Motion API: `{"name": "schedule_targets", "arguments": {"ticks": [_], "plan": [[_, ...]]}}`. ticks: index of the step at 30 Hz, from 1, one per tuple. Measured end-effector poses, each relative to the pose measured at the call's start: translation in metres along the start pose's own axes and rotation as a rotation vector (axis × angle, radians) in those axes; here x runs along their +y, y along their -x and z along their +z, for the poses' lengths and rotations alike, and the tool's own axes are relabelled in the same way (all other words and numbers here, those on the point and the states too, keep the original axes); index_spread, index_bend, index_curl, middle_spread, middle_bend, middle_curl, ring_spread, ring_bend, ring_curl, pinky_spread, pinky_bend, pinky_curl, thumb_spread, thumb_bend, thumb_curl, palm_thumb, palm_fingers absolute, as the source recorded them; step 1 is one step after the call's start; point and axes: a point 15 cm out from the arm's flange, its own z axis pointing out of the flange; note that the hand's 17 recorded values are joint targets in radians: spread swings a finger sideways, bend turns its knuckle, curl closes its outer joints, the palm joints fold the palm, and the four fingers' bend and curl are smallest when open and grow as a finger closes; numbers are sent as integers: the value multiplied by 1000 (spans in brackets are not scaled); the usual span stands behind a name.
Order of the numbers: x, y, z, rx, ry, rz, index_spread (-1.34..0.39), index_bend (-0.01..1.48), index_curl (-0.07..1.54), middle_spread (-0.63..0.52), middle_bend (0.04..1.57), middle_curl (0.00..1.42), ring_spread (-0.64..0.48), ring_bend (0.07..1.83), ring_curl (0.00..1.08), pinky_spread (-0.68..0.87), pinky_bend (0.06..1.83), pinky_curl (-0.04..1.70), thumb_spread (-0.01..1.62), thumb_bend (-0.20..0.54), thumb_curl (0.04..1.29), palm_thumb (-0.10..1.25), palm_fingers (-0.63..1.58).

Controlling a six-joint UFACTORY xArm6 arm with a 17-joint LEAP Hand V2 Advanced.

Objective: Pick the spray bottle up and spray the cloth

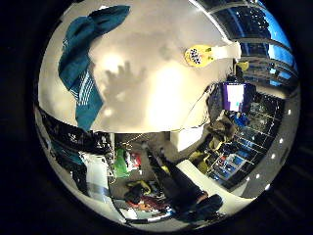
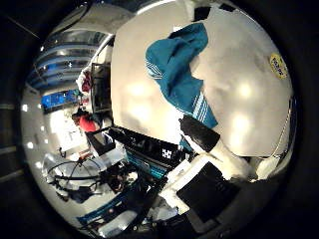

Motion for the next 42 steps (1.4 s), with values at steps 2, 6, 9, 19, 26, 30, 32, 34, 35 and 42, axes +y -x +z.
{"name": "schedule_targets", "arguments": {"ticks": [2,6,9,19,26,30,32,34,35,42], "plan": [[-3,-4,-4,-24,-33,29,-400,171,353,-2,190,321,118,199,192,405,235,317,1150,-18,318,722,269],[-5,-15,-14,-66,-96,89,-396,167,337,-13,194,327,115,209,207,398,236,316,1149,-21,319,713,278],[-2,-28,-18,-66,-114,113,-395,165,323,-16,199,334,102,209,216,402,243,315,1149,-19,323,702,284],[11,-76,-21,-59,-143,202,-387,163,306,-18,199,345,94,221,233,399,253,309,1141,-21,329,688,300],[17,-124,-26,-125,-253,317,-376,153,279,-45,253,365,52,315,256,397,274,306,1134,-25,322,642,376],[15,-156,-43,-190,-373,379,-353,142,267,-60,283,377,41,363,266,400,295,306,1116,-28,309,600,372],[17,-176,-53,-204,-421,405,-334,121,256,-54,293,381,39,381,272,402,322,313,1101,-31,301,577,339],[20,-198,-61,-212,-458,431,-321,128,253,-46,293,381,46,378,272,403,343,318,1091,-33,298,560,317],[21,-207,-63,-213,-467,440,-307,129,246,-35,287,380,57,378,272,401,371,323,1074,-35,293,535,281],[31,-280,-70,-234,-504,523,-267,140,235,10,274,374,108,376,265,405,446,330,1021,-31,277,447,163]]}}
